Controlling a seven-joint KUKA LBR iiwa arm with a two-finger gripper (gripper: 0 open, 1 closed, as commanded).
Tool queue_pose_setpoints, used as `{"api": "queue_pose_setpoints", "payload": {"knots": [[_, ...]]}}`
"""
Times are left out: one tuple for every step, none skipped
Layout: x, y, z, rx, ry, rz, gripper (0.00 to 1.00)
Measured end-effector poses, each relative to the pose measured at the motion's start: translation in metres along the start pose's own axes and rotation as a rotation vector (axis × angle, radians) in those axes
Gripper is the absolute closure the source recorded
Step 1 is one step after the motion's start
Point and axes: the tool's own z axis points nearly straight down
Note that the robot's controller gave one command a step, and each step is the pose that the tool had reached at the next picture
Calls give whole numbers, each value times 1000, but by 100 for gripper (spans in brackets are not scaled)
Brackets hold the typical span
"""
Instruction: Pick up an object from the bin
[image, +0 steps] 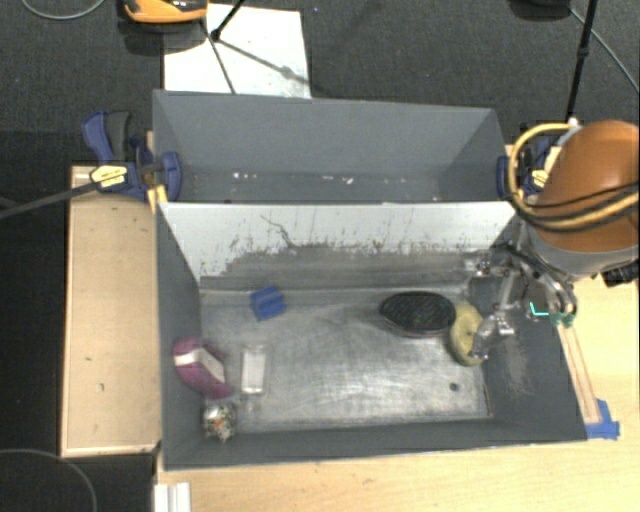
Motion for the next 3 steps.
{"api": "queue_pose_setpoints", "payload": {"knots": [[-51,6,135,0,-1,-34,0],[-52,6,131,1,-5,-38,100],[-11,-10,-61,4,-13,-326,100]]}}
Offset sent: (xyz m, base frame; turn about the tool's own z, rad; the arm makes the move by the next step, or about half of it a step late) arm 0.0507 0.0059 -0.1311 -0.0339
